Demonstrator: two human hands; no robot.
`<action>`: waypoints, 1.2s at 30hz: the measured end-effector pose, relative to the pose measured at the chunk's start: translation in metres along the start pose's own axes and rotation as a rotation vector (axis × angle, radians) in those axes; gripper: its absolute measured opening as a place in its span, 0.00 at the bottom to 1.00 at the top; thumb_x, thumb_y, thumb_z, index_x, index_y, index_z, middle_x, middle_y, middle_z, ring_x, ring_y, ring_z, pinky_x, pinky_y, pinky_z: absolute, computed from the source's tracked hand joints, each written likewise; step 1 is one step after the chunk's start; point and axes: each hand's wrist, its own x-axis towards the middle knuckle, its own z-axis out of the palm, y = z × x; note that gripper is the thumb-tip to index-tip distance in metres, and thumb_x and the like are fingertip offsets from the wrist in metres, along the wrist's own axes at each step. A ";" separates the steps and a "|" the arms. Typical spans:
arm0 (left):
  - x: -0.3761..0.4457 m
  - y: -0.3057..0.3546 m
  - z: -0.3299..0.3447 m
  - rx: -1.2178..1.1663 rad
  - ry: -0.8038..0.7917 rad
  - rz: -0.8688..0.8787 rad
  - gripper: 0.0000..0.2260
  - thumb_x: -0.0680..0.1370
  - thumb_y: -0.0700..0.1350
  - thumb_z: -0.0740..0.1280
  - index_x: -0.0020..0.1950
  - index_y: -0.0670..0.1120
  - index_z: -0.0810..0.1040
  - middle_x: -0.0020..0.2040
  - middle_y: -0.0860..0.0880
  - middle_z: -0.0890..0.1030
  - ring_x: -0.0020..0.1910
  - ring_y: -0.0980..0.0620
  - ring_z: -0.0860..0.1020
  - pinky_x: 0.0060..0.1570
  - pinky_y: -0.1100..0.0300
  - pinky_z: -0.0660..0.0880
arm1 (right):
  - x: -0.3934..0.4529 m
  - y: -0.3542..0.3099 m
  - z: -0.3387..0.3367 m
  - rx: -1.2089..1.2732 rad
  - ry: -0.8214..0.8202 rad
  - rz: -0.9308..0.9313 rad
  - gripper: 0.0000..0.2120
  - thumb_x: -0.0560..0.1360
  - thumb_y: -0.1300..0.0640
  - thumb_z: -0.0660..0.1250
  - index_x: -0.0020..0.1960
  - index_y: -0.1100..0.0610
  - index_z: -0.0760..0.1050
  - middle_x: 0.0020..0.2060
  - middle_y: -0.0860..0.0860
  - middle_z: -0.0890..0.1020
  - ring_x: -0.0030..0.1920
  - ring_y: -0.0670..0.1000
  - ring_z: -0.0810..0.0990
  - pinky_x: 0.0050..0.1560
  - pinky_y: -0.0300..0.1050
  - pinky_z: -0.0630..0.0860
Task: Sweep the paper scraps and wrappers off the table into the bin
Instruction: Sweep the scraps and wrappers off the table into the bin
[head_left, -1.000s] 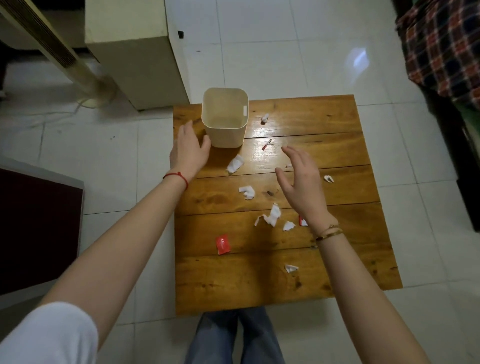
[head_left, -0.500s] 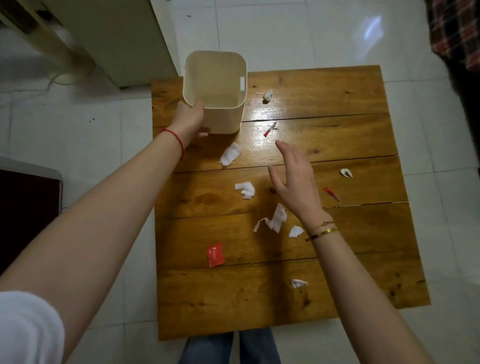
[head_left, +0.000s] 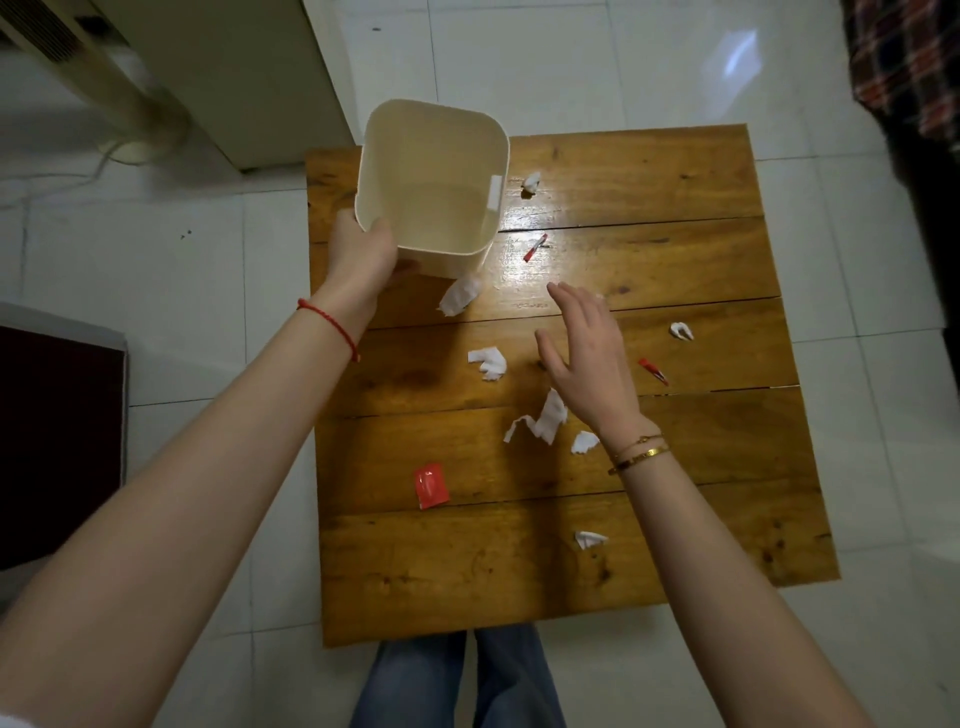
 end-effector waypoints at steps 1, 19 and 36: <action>-0.014 -0.003 -0.006 0.005 0.008 -0.008 0.17 0.78 0.41 0.59 0.67 0.45 0.67 0.57 0.49 0.73 0.57 0.45 0.76 0.43 0.54 0.84 | -0.006 -0.001 -0.001 0.000 -0.006 -0.002 0.23 0.82 0.54 0.60 0.74 0.59 0.64 0.71 0.55 0.70 0.74 0.54 0.65 0.75 0.54 0.60; -0.267 -0.147 -0.059 0.029 -0.035 -0.125 0.23 0.79 0.35 0.55 0.73 0.51 0.66 0.52 0.55 0.75 0.49 0.56 0.76 0.33 0.66 0.80 | -0.153 0.029 0.008 0.001 -0.201 -0.068 0.24 0.83 0.55 0.55 0.78 0.56 0.58 0.76 0.53 0.63 0.77 0.53 0.58 0.78 0.53 0.56; -0.411 -0.304 0.019 -0.037 -0.086 -0.416 0.27 0.77 0.30 0.53 0.73 0.49 0.63 0.58 0.47 0.76 0.55 0.48 0.77 0.55 0.47 0.79 | -0.240 0.117 0.037 -0.056 -0.394 -0.148 0.25 0.84 0.51 0.51 0.79 0.57 0.55 0.78 0.54 0.59 0.79 0.55 0.54 0.79 0.52 0.51</action>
